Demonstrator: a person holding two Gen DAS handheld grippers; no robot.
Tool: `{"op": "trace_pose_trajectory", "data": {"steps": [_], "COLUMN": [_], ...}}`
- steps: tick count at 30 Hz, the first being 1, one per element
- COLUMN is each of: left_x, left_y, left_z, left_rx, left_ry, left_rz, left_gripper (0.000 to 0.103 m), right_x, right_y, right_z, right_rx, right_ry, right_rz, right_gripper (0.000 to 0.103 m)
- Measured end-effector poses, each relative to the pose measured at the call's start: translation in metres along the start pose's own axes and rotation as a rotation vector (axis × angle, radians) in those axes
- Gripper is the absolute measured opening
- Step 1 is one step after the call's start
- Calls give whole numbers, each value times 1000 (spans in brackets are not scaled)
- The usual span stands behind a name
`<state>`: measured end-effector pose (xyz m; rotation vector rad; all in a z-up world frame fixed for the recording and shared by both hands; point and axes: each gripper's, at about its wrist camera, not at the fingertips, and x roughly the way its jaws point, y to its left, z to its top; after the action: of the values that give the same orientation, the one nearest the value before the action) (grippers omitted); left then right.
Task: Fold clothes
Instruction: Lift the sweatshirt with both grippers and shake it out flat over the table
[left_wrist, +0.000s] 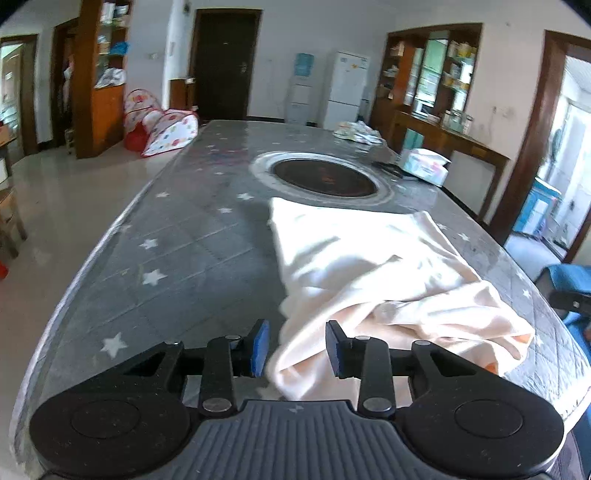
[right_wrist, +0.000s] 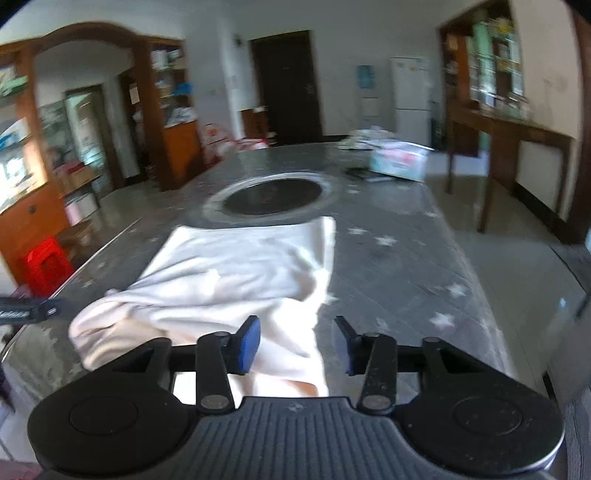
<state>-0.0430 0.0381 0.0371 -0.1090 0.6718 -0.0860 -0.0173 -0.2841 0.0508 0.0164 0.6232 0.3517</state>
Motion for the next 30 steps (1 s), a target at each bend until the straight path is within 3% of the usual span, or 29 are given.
{"op": "trace_pose_trajectory", "data": {"steps": [9, 20, 21, 22, 25, 27, 30], "left_x": [29, 65, 67, 69, 72, 73, 76], "left_y": [-27, -42, -42, -42, -42, -41, -39], "left_z": [15, 17, 17, 18, 18, 18, 17], "left_rx": [112, 179, 180, 180, 186, 189, 181], "left_ry": [3, 55, 56, 57, 59, 61, 69], "left_rz": [-27, -51, -51, -51, -52, -60, -71], "left_gripper": [48, 52, 53, 52, 52, 48, 34], "right_x": [44, 87, 89, 92, 96, 93, 88], "right_y": [56, 85, 86, 86, 84, 82, 78], "right_z": [6, -3, -3, -4, -6, -6, -3], "right_rx": [-163, -230, -229, -224, -207, -199, -190], "right_ry": [44, 112, 115, 122, 135, 125, 111], "right_rz": [137, 178, 179, 178, 175, 173, 172], "right_gripper": [50, 49, 47, 36, 19, 15, 15]}}
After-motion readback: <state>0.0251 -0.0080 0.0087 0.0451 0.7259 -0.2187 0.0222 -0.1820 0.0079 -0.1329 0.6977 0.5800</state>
